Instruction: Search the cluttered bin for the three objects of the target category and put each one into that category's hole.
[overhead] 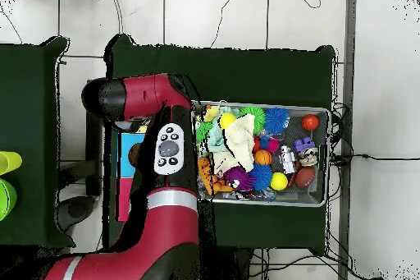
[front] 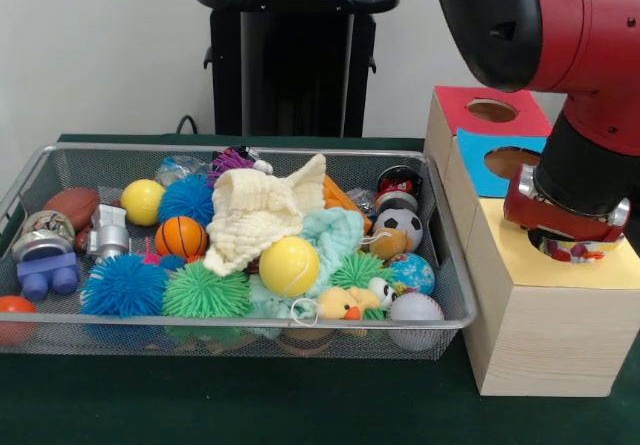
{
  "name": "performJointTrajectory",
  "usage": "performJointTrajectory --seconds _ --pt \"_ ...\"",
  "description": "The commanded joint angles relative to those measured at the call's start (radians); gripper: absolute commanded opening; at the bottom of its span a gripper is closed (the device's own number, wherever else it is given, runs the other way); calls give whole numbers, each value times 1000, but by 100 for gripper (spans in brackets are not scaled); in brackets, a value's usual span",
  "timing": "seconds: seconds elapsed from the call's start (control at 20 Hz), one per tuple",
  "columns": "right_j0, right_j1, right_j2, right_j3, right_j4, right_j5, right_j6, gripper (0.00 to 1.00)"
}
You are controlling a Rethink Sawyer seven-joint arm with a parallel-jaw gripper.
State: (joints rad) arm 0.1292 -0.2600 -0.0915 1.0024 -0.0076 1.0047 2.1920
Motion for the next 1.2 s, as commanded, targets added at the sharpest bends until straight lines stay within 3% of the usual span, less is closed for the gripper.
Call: performJointTrajectory --seconds 0.05,0.25,0.5,0.8,1.2 --pt "-25 149 143 -110 14 193 -56 0" --pt "-24 159 137 -141 -14 164 -68 0" --pt "-32 137 114 -108 -49 93 -93 0" --pt "-27 101 95 -79 -120 -84 -129 0" --pt "-23 71 90 -37 -152 -101 -117 0"
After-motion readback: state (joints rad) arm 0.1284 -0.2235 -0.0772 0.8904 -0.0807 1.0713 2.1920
